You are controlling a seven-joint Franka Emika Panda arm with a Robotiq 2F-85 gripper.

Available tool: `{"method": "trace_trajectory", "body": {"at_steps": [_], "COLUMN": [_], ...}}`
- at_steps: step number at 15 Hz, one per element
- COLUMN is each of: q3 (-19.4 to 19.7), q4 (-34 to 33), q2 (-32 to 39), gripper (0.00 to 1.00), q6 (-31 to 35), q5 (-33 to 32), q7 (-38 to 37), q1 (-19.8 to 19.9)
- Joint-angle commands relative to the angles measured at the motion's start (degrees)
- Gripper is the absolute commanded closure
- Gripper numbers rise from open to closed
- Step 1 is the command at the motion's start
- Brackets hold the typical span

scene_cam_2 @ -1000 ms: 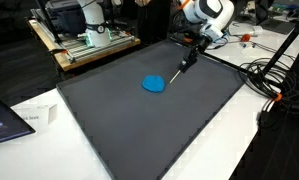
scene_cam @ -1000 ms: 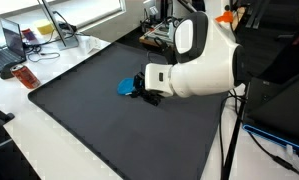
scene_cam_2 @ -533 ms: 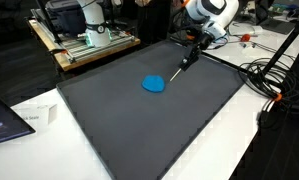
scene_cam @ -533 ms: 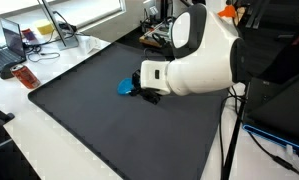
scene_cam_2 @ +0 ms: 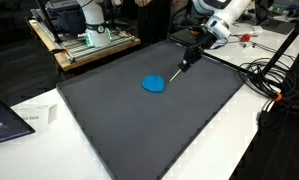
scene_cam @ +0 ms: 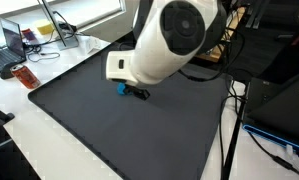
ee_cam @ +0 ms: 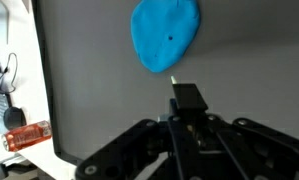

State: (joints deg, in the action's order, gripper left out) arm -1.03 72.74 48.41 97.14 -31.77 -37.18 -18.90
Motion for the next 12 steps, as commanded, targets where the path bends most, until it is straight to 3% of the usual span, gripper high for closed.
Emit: {"method": "trace_trajectory", "body": {"at_steps": [1, 12], "q3": [0.33, 0.95], "q4": [-2.20, -6.39], "q2": [-0.66, 0.09], "gripper": [0.97, 0.97], "q6": [1.09, 1.42], "q5": [8.38, 27.63], "q7": [4.66, 14.46], "q1": [3.51, 13.85]}}
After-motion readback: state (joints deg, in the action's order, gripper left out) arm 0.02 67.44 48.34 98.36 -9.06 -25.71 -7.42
